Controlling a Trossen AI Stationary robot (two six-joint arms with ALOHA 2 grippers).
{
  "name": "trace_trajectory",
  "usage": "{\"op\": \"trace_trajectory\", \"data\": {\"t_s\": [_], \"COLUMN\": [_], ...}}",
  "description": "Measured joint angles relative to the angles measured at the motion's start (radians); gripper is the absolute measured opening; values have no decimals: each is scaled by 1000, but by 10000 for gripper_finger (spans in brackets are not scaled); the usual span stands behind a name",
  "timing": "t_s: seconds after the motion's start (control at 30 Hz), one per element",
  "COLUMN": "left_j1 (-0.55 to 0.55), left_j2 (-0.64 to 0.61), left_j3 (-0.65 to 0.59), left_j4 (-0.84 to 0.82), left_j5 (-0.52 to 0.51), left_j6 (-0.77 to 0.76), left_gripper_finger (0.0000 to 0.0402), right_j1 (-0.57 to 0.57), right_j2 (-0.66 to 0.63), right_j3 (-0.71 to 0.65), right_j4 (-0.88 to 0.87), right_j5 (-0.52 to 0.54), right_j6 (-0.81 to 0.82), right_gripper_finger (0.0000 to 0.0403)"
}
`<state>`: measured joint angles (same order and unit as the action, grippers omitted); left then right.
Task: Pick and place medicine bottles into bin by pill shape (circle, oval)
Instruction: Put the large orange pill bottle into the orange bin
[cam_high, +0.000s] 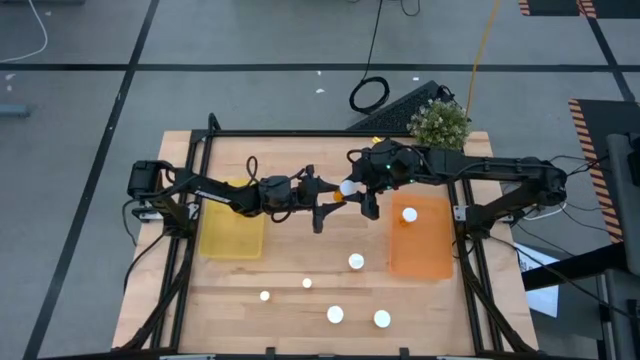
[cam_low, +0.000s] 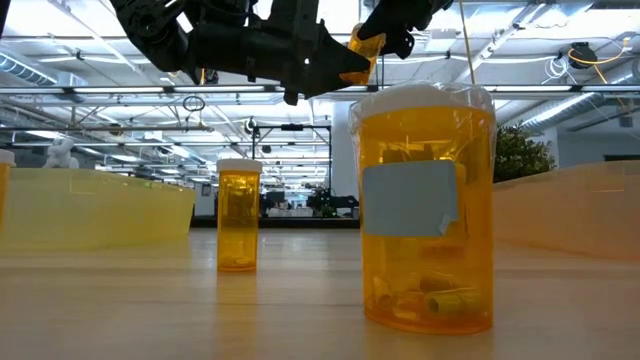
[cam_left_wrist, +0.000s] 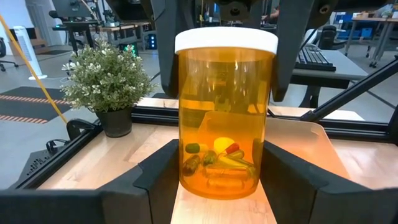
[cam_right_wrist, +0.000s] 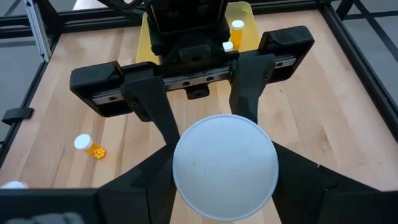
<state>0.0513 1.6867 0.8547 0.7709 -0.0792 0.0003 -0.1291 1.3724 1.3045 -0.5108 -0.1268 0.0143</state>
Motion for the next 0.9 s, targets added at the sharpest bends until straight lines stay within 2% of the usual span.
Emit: {"op": "trace_trajectory", "data": {"t_s": [0.13, 0.53, 0.9], "left_j1": [0, 1, 1], "left_j2": [0, 0, 0], "left_j3": [0, 0, 0], "left_j4": [-3, -10, -20], "left_j5": [0, -4, -4], "left_j6": [-3, -7, -7], "left_gripper_finger": [217, 314, 326], "right_j1": [0, 0, 1], "right_j2": [-2, -35, -63], "right_j3": [0, 0, 0], "right_j4": [-9, -41, -168], "right_j5": [0, -8, -7], "right_j6": [2, 27, 94], "right_gripper_finger": [206, 207, 208]}}
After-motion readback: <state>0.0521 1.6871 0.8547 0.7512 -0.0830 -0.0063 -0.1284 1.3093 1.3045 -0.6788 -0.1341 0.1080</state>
